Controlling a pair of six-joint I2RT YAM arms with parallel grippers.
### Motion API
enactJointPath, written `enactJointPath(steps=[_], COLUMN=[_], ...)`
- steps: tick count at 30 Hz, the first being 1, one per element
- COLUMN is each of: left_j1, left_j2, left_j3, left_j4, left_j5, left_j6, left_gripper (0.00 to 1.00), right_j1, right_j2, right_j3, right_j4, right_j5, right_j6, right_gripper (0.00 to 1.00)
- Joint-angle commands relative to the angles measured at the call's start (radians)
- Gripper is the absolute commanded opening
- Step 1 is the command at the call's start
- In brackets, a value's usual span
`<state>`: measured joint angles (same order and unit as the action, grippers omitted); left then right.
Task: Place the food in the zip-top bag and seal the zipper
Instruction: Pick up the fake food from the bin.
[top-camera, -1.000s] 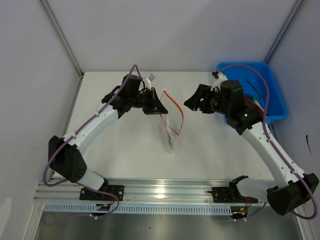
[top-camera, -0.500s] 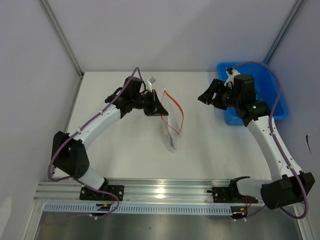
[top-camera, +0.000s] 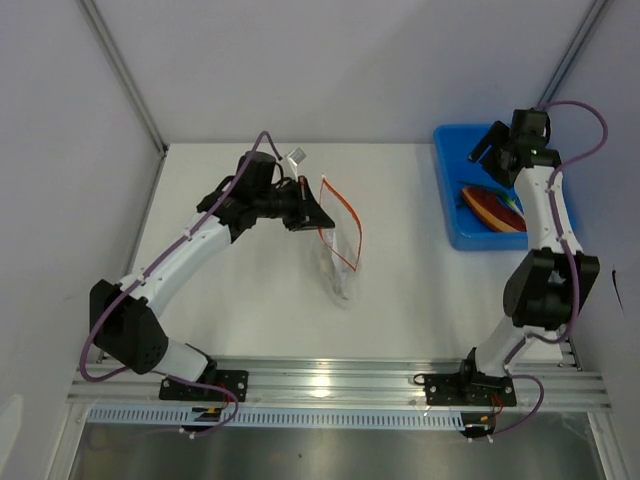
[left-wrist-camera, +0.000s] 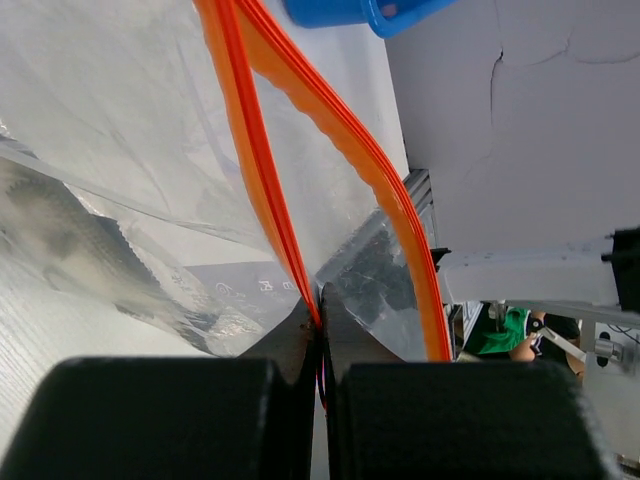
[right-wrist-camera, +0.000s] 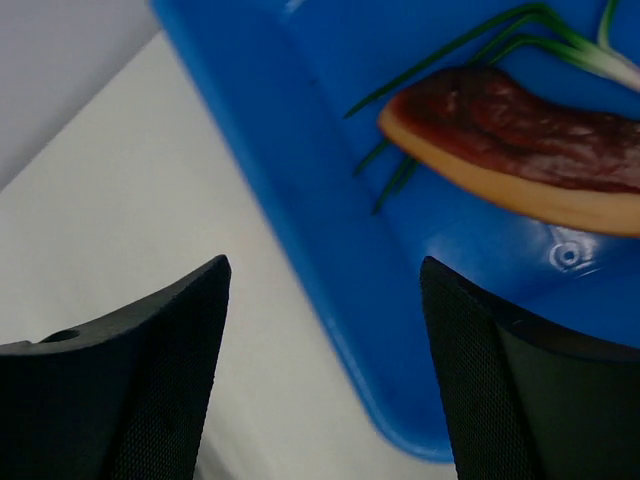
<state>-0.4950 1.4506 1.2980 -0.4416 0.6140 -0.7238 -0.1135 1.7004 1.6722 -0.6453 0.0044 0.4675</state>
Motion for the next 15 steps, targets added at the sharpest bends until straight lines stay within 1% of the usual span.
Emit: enactJointPath(steps=[1,6,8,10,11,13,14,15], left_j1=[-0.013,-0.014,-0.014,-0.014,-0.014,-0.014,-0.014,-0.014], left_j2=[-0.044,-0.042,-0.036,-0.033,-0.032,-0.029,-0.022,-0.021], left_j3=[-0.006,0.009,0.021,0.032,0.035,0.034,0.035,0.035], left_j4=[0.035,0.014,-0.008,-0.016,-0.019,-0.022,-0.022,-0.023], left_j5=[0.027,0.023,0.021,0.021,0.021,0.023,0.026,0.029], left_j6=[0.011,0.033,0.043,0.052,0.053,0.055,0.054,0.054], left_gripper=[0.01,0.01,0.01,0.01,0.01,0.01,0.01,0.01], right_j1=[-0.040,-0.049,-0.048,-0.037,-0.029,-0.012,0.006,0.012], right_j2=[0.154,0.345,0.396,0.459,0.473,0.507,0.516,0.522], right_j3=[0.087,0.253,0.338,0.379,0.391,0.406,0.408,0.406], right_j4=[-0.048,-0.099,-0.125,-0.148,-0.148,-0.137,-0.134,-0.119], right_j5=[0.098,0.150,0.170,0.172,0.195,0.224,0.273,0.282], right_j6=[-0.061,-0.154,-0.207,-0.248,-0.295,-0.354,-0.407,-0.435], right_gripper=[0.79,0.82,0.87,0.93,0.97,0.99,0.99,0.99])
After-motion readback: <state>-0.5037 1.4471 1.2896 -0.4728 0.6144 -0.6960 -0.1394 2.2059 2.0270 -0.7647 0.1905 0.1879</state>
